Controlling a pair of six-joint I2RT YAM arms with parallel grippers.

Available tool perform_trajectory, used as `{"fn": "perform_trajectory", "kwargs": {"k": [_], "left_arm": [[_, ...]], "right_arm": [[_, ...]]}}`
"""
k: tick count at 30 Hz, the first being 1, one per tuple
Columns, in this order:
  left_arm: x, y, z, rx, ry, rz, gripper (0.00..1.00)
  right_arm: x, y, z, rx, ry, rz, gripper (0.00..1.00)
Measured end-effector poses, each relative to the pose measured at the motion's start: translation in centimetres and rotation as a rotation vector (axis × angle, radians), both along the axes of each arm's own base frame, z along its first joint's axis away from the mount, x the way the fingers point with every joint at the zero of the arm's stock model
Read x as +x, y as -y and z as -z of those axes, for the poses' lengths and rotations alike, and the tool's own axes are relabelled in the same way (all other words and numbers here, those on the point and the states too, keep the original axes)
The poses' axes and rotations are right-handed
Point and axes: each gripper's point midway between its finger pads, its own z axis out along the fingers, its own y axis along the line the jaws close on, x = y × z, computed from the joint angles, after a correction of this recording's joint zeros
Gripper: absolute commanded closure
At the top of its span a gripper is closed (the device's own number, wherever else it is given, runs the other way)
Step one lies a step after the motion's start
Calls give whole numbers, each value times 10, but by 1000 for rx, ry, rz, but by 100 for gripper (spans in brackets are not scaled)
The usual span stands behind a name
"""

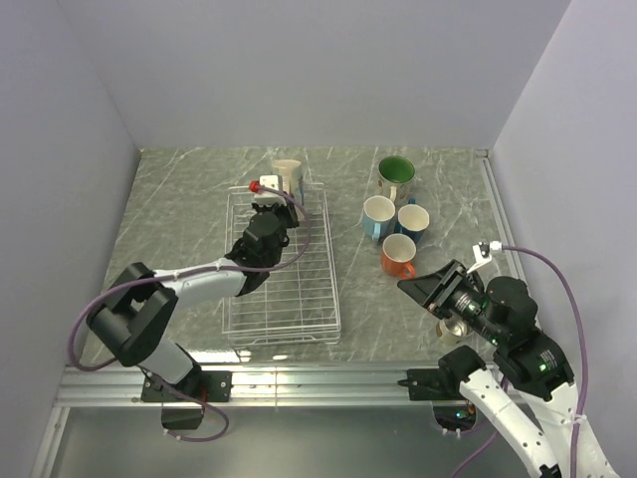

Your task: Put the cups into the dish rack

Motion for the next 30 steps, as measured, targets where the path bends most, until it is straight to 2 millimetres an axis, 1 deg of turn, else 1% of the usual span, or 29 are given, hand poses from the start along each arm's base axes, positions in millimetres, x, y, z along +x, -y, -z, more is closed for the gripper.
{"fn": "perform_trajectory", "kwargs": {"k": [3,5,8,12,13,20,25,28,30], "left_arm": [[5,4,-2,-28,41,0,100],[7,6,1,-42,57,0,100],[5,7,13,-41,54,2,100],[-9,5,42,-7,12,-5,100],[-12,5,44,-12,18,-11,100],[-15,4,48,-56,35,-42,100],[-17,4,52,-98,14,-52,100],[-19,7,55,-110,-22,-34,100],[-19,15,56,-109,-51,-3,100]], "right_arm": [[-5,4,8,-10,-28,12,62],[-7,6,10,-12,-35,17,62],[-7,7,16,-16,-47,24,63],[-6,8,24,-26,-69,29,65],[-6,8,26,-28,-73,30,66],[-2,5,35,-44,-103,29,66],[1,4,38,-57,-119,27,66],[2,3,38,-55,-113,28,66],[3,3,39,-54,-109,28,66]]}}
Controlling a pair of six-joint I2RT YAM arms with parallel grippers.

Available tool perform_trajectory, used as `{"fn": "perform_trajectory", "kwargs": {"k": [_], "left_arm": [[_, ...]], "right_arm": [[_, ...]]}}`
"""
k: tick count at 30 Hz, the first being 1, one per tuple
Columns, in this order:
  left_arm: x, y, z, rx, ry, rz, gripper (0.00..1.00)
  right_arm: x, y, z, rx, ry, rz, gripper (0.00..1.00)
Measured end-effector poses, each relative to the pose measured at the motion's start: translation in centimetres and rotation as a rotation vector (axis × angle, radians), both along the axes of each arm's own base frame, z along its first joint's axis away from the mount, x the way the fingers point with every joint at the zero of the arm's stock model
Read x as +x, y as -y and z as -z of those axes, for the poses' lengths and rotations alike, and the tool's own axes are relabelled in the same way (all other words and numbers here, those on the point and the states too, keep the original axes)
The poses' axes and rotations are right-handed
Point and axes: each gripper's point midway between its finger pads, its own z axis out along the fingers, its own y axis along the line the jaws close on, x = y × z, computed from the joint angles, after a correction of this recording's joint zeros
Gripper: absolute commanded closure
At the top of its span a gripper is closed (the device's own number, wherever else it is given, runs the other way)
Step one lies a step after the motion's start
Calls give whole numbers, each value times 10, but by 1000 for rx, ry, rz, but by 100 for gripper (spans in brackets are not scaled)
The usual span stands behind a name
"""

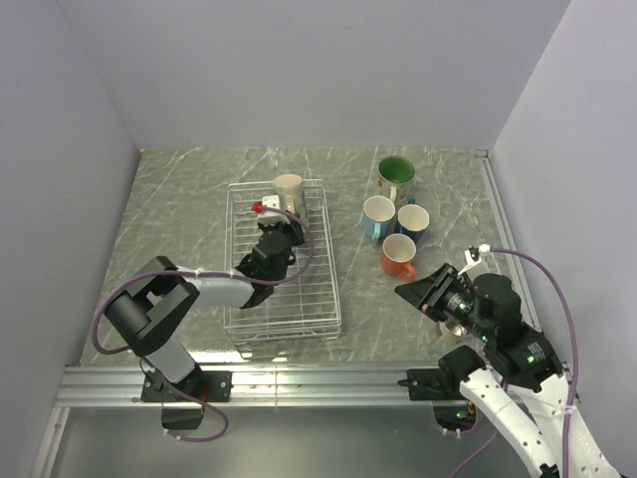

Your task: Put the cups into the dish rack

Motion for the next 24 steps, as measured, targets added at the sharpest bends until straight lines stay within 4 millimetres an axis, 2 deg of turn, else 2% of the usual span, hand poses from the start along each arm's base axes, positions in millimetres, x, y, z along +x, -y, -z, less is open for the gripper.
{"fn": "perform_trajectory", "kwargs": {"k": [3,7,10,15,16,17,18,19,20,21,22,24], "left_arm": [[-2,21,5,7,-54,87,97],[-15,38,26,24,-145,183,88],[-21,37,45,32,-216,188,87],[-23,37,47,0,-243,188,82],[-24,37,47,-1,-250,189,78],[-25,36,47,-1,-254,189,70],[-26,35,47,2,-264,187,55],[-27,33,49,13,-279,187,43],[-29,32,51,21,-299,188,22],[-33,31,57,39,-330,194,11],[-37,29,62,57,-361,196,3],[-44,26,67,80,-410,203,1]], "right_arm": [[-1,1,6,-4,-7,5,66],[-2,3,9,0,5,10,66],[-4,5,8,5,19,16,66],[-6,9,7,11,34,30,66],[-7,10,7,12,39,32,66],[-7,10,6,14,42,33,66],[-8,11,6,16,46,35,65],[-9,11,5,18,49,37,65],[-9,12,5,18,52,40,65],[-8,12,5,17,53,42,64],[-8,13,5,14,54,47,64],[-6,14,7,4,54,52,64]]}}
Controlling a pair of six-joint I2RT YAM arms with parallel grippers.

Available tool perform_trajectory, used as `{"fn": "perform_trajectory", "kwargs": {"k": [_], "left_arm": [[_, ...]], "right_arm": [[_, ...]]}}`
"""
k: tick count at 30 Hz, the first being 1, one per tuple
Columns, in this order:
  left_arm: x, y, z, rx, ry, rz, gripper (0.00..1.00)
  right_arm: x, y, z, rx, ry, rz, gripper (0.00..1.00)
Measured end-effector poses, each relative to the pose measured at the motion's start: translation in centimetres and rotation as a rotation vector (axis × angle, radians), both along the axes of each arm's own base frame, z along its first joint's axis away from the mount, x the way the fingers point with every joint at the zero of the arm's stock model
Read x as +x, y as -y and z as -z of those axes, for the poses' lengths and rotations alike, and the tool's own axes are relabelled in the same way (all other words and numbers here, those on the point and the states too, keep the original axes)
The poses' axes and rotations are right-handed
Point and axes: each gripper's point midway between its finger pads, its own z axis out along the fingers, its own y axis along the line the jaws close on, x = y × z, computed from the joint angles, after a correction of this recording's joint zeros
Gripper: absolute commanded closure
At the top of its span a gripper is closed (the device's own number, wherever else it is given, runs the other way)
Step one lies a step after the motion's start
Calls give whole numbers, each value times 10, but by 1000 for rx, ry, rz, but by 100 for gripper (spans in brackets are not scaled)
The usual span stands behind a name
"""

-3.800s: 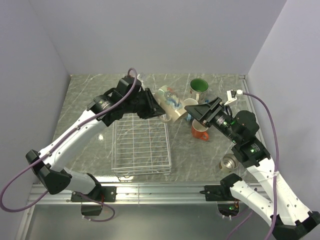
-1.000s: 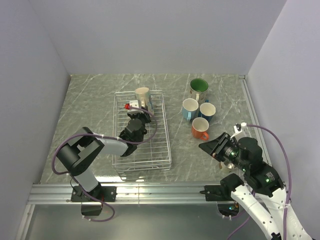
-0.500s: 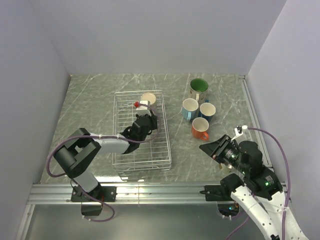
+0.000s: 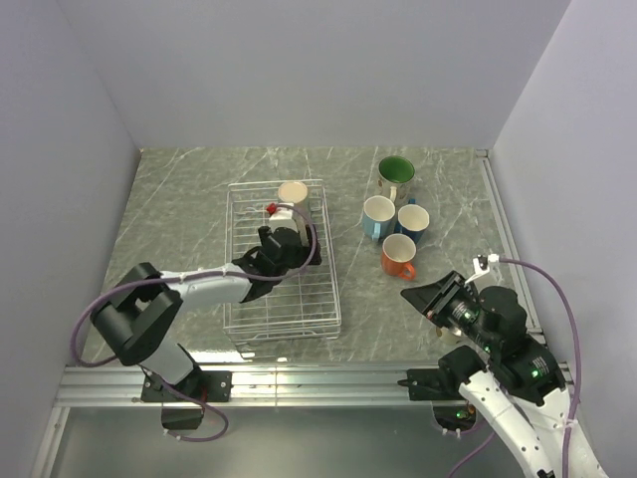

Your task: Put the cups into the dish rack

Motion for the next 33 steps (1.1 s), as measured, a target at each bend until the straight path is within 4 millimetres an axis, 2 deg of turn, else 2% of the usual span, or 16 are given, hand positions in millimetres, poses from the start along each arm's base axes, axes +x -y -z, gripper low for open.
{"fn": "perform_trajectory", "kwargs": {"k": [2,4,8,14,20,22,26,28,33], "left_arm": [[-5,-3,-4,10,-21,1,1],[-8,-6,-17,4,-20,1,1],[-9,-7,-55,-34,15,1,1],[-16,-14,-114,-85,66,1,1],[-38,-33,-156,-124,73,3,1],[-47,-38,-165,-134,66,14,1],[-66,-49,-176,-160,43,26,1],[-76,-56,-180,-179,32,24,1],[-97,-74,-195,-244,26,4,1]], "right_arm": [[2,0,3,-13,-9,0,64],[5,-1,5,-27,-20,-2,64],[12,-3,6,-52,-26,-3,61],[27,4,3,-144,-40,39,55],[57,13,23,-335,-168,85,51],[69,21,34,-399,-232,109,51],[99,50,56,-470,-352,187,50],[107,61,68,-503,-403,203,50],[125,61,82,-563,-436,149,50]]}}
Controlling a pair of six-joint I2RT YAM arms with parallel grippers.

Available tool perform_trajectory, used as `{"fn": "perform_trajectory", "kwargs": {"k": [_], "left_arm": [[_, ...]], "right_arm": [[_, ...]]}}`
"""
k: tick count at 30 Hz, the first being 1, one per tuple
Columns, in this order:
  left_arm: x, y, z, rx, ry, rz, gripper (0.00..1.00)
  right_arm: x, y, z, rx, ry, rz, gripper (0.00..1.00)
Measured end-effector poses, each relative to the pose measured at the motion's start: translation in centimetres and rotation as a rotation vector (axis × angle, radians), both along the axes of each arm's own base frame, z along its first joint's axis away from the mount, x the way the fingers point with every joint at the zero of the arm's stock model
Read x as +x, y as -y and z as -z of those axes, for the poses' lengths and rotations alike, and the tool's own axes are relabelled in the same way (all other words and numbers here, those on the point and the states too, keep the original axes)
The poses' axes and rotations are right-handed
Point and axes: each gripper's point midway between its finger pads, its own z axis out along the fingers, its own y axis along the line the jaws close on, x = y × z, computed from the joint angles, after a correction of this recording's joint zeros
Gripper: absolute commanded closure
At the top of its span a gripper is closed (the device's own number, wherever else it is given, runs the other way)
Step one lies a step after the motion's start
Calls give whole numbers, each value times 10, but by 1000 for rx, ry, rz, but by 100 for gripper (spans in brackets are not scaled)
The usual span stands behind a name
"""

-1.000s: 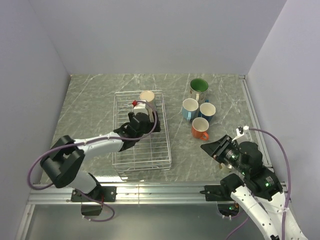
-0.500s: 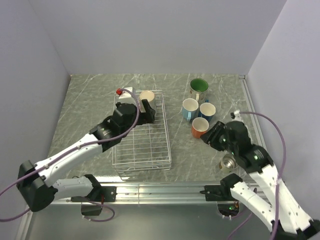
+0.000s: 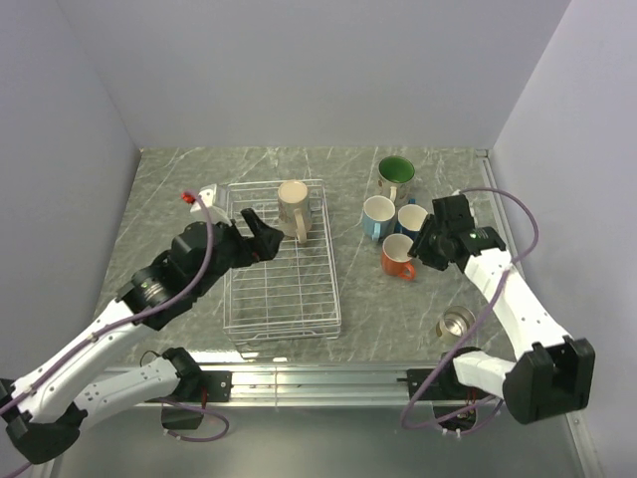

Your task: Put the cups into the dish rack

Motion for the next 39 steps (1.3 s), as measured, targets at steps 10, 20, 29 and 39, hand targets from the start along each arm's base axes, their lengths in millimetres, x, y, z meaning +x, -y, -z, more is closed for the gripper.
{"fn": "perform_trajectory", "kwargs": {"k": [10,20,29,39], "left_arm": [[-20,-17,3,-28,-51,-18,1],[-26,-18,14,-6,-98,-12,1],[-26,-7,17,-2,-131,31,1],[-35,11,7,-60,-128,133,1]], "right_arm": [[31,0,13,-58,-9,-44,50],[42,-1,34,-76,-33,-61,62],[40,-1,53,-75,-58,-63,92],[31,-5,50,-43,-66,-83,100]]}}
